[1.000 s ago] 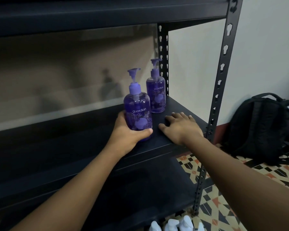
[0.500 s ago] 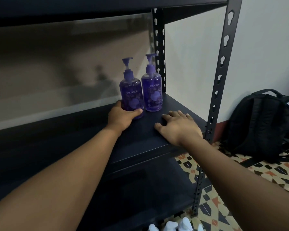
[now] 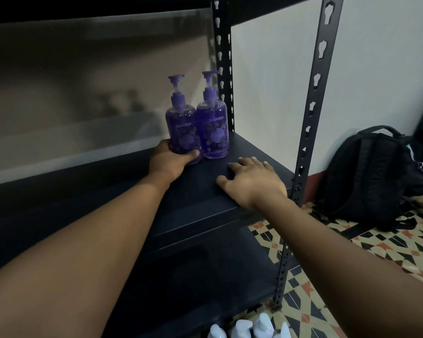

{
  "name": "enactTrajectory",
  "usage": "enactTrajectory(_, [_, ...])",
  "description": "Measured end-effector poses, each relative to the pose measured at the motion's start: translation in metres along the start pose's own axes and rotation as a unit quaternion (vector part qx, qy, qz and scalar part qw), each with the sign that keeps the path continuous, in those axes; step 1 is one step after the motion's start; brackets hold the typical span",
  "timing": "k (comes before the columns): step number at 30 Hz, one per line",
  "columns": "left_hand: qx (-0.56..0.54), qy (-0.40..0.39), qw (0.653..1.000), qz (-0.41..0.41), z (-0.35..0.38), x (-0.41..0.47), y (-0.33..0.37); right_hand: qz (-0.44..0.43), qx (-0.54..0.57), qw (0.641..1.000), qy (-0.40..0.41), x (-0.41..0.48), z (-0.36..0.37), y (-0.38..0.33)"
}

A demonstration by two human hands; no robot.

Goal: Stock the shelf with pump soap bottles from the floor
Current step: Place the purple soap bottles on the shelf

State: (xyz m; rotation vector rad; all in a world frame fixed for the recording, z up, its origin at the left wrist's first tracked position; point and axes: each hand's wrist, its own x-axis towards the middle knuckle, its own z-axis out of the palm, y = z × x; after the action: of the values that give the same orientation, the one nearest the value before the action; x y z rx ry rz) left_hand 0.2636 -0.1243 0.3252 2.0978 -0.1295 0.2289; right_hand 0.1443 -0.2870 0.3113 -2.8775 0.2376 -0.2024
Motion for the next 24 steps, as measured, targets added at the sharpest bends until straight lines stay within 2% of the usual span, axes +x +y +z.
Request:
enactTrajectory(4, [0.034, 0.003, 0.999, 0.015, -0.010, -0.019, 0.001, -0.007, 0.007, 1.000, 0.029, -0.005, -0.006, -0.001])
enactTrajectory(6, [0.120, -0.030, 0.992, 0.037, -0.009, -0.031, -0.001, -0.005, 0.006, 0.999, 0.036, -0.002, -0.007, 0.008])
enactTrajectory(9, [0.292, -0.107, 0.949, 0.060, -0.027, -0.068, -0.007, -0.007, 0.004, 0.999, 0.045, -0.014, -0.004, 0.010])
enactTrajectory(12, [0.358, -0.133, 0.919, 0.100, -0.065, -0.119, -0.020, -0.011, 0.025, 0.997, 0.072, -0.049, 0.005, -0.004])
enactTrajectory(17, [0.375, -0.129, 0.909, 0.127, -0.118, -0.205, -0.041, -0.012, 0.100, 0.994, 0.049, -0.120, 0.016, -0.026])
enactTrajectory(21, [0.300, -0.102, 0.942, 0.113, -0.149, -0.272, -0.060, -0.025, 0.168, 0.984, 0.048, -0.188, 0.035, -0.050])
enactTrajectory(24, [0.261, -0.100, 0.957, 0.074, -0.169, -0.326, -0.080, -0.031, 0.219, 0.975, -0.005, -0.240, 0.062, -0.067])
